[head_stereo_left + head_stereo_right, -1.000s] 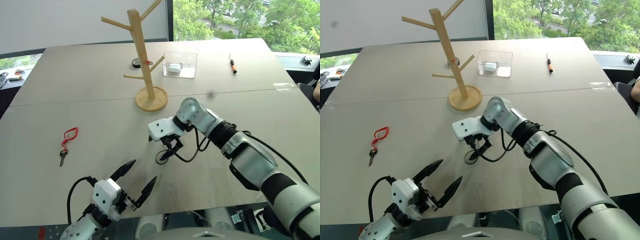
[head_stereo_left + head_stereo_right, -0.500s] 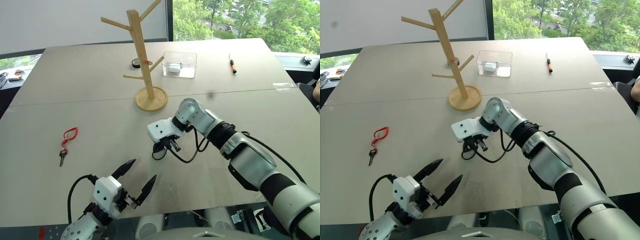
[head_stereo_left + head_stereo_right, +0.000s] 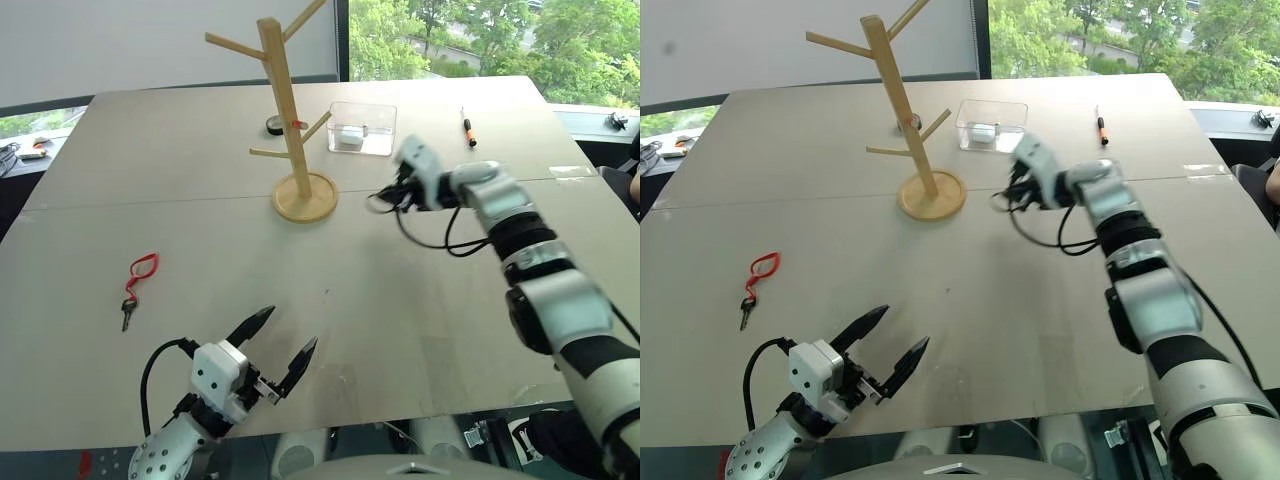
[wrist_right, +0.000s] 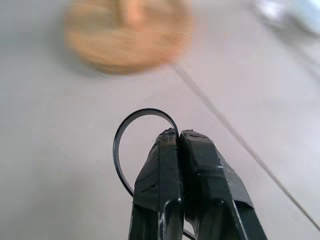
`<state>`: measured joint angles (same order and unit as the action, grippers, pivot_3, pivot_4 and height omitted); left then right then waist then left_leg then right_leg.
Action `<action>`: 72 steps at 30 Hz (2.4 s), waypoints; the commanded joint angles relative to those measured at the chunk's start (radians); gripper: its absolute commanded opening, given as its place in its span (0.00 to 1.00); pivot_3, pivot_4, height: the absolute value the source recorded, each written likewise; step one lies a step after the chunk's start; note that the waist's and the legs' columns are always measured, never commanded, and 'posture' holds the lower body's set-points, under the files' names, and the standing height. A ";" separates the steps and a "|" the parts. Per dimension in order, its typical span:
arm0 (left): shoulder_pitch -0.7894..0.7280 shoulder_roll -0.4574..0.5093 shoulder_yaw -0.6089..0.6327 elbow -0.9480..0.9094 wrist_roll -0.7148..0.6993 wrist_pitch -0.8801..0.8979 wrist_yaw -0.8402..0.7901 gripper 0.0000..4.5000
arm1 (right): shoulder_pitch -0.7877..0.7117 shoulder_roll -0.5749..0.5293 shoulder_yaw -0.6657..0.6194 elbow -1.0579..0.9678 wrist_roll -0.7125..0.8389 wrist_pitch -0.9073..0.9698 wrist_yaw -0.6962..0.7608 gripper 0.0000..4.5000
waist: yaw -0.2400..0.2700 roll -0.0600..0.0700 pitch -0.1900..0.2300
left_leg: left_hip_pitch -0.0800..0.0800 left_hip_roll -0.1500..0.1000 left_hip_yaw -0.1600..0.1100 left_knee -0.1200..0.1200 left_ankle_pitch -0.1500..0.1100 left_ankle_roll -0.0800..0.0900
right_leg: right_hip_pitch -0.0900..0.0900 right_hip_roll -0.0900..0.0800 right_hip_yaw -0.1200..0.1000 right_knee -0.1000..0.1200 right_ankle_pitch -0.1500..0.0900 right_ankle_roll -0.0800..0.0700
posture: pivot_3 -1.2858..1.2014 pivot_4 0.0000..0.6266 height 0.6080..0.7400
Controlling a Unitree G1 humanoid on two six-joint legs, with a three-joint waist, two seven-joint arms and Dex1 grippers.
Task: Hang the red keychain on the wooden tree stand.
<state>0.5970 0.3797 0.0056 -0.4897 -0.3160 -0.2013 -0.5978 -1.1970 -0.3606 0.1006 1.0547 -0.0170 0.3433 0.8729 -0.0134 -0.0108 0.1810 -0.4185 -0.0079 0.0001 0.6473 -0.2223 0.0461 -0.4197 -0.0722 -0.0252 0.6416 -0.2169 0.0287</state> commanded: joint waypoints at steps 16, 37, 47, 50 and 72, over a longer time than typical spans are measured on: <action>-0.064 0.002 -0.003 0.059 -0.023 -0.021 -0.055 1.00 | 0.029 -0.300 -0.350 0.270 0.083 -0.045 -0.634 0.02 | -0.006 0.000 0.000 | 0.004 0.002 0.018 0.000 -0.003 0.006 | -0.001 0.007 0.016 0.000 0.000 0.002 | 0.52 0.24 1.00; -0.165 -0.127 0.153 -0.075 -0.024 0.247 0.323 1.00 | 0.465 -0.189 -0.160 -0.463 0.247 -0.330 0.363 0.99 | 0.012 -0.002 -0.001 | 0.002 0.007 0.018 0.004 -0.004 0.008 | 0.000 0.010 0.014 0.000 0.004 0.008 | 0.52 0.24 1.00; -0.243 0.082 0.516 0.111 -0.232 0.470 0.247 1.00 | 0.866 -0.196 0.014 -1.070 0.379 -0.308 0.539 0.99 | 0.005 -0.003 -0.002 | 0.006 0.012 0.019 0.006 -0.005 0.008 | 0.003 0.010 0.011 0.000 -0.001 0.007 | 0.52 0.24 1.00; -0.267 0.152 0.562 0.205 -0.247 0.487 0.179 1.00 | 0.883 -0.179 0.034 -1.076 0.366 -0.353 0.526 0.99 | 0.005 -0.004 -0.002 | 0.006 0.012 0.019 0.006 -0.005 0.007 | 0.003 0.010 0.011 0.000 0.000 0.005 | 0.52 0.24 1.00; -0.475 0.359 0.533 0.677 -0.042 0.406 -0.012 1.00 | 0.931 -0.115 0.080 -0.997 0.313 -0.539 0.417 0.99 | 0.013 -0.007 -0.004 | 0.005 0.011 0.021 0.005 -0.005 0.006 | 0.001 -0.001 0.010 0.000 0.002 0.001 | 0.52 0.24 1.00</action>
<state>0.1285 0.7166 0.5342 0.1683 -0.3744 0.2241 -0.6068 -0.2655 -0.4796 0.1837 0.0701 0.2854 -0.1768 1.2985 -0.0009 -0.0182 0.1773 -0.4137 0.0028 0.0207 0.6527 -0.2276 0.0517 -0.4188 -0.0731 -0.0147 0.6416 -0.2148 0.0299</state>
